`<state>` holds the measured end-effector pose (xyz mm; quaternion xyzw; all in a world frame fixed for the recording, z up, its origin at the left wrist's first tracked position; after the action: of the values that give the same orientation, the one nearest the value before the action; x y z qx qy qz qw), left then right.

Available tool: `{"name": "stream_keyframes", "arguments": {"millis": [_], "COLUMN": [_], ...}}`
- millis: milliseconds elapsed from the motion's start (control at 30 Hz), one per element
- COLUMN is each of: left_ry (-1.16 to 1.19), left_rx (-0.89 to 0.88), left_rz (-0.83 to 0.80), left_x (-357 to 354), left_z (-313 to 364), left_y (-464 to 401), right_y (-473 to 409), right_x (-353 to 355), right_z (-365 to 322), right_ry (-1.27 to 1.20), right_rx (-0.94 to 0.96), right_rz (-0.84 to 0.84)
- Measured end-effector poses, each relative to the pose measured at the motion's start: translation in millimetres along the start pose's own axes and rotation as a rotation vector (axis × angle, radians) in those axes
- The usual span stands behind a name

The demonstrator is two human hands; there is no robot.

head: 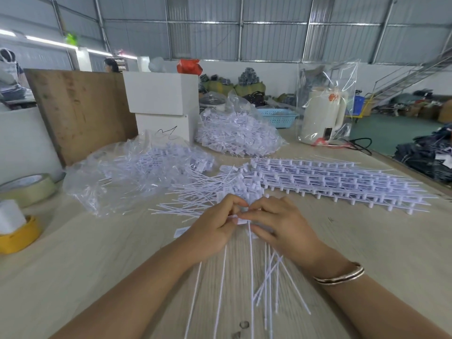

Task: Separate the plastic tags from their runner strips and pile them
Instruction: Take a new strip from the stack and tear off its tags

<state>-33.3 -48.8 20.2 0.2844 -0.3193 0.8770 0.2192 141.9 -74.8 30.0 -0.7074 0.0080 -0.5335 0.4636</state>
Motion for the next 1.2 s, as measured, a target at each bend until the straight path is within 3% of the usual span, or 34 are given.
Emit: {"name": "stream_keyframes", "arguments": {"millis": [200, 433, 700, 933, 1067, 1133, 1200], "left_ry": [-0.205, -0.161, -0.297, -0.202, -0.127, -0.113, -0.161], "left_rx": [0.092, 0.042, -0.246, -0.237, -0.251, -0.203, -0.120], "left_rz": [0.035, 0.025, 0.105, 0.128, 0.121, 0.127, 0.106], "left_x": [12, 6, 11, 10, 13, 15, 15], "left_z": [-4, -6, -1, 3, 6, 6, 2], "left_y": [0, 1, -4, -4, 1, 2, 1], "right_y": [1, 2, 3, 3, 7, 10, 9], "right_x": [5, 0, -5, -4, 1, 8, 10], "right_z": [-1, -4, 0, -1, 14, 25, 27], "right_ry": [-0.023, -0.024, -0.610, -0.764, -0.967, -0.805, -0.583], "right_rx": [-0.023, -0.059, -0.368, -0.399, -0.687, -0.653, -0.504], "right_rz": [0.163, 0.028, 0.063, 0.045, 0.235, 0.261, 0.151]}}
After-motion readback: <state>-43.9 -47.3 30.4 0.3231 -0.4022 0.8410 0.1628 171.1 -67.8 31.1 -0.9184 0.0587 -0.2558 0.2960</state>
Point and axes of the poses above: each hand's wrist, its own y-axis away from the middle knuckle, its own x-axis out of the back of the hand, z = x × y, the point moved 1 cm from there along -y, towards the middle knuckle, and after that the axes turned 3 degrees about -x, right-handed, at the moved point
